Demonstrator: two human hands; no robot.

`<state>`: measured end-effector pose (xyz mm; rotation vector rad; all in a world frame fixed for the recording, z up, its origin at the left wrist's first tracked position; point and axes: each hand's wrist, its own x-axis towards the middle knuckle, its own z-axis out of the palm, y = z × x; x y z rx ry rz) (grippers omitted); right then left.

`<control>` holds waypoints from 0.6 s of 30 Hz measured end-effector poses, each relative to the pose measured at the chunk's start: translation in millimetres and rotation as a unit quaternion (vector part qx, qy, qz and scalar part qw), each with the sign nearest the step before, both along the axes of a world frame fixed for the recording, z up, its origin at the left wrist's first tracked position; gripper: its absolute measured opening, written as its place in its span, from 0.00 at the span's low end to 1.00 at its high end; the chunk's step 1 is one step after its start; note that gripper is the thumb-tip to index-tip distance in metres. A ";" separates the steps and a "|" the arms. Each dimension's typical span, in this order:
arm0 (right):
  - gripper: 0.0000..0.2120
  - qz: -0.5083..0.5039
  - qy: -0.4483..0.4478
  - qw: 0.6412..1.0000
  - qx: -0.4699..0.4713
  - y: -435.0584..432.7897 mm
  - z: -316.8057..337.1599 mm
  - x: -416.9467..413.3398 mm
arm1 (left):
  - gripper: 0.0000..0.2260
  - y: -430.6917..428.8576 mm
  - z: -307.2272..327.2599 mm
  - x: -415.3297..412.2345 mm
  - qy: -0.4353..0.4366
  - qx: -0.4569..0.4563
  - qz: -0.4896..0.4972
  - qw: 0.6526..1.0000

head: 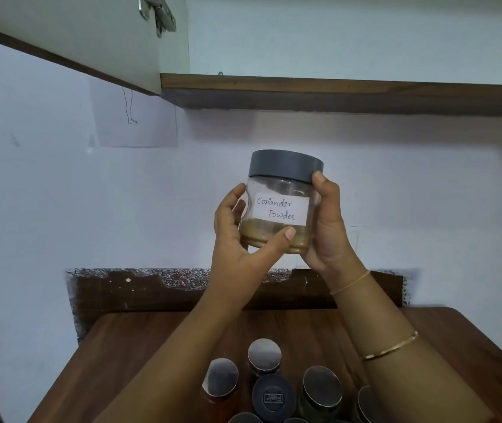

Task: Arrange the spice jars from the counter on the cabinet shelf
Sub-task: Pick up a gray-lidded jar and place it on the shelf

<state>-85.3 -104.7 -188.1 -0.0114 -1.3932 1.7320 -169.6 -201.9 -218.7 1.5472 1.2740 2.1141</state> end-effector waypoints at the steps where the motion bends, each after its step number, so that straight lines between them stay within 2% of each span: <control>1: 0.25 0.005 0.005 1.000 -0.001 1.8 0.9 -0.1 | 0.39 0.2 2.4 -0.2 0.007 -0.004 -0.005 1.000; 6: 0.31 0.039 0.024 0.999 -0.005 5.6 7.5 1.8 | 0.40 3.7 11.1 7.4 0.032 0.000 0.000 0.999; 11: 0.26 0.085 0.050 0.995 -0.019 17.7 11.3 5.9 | 0.38 11.2 15.3 21.7 0.028 0.034 0.030 0.999; 18: 0.30 0.099 0.046 0.993 -0.044 31.9 15.5 15.3 | 0.41 21.8 19.8 43.0 0.040 0.030 0.080 0.995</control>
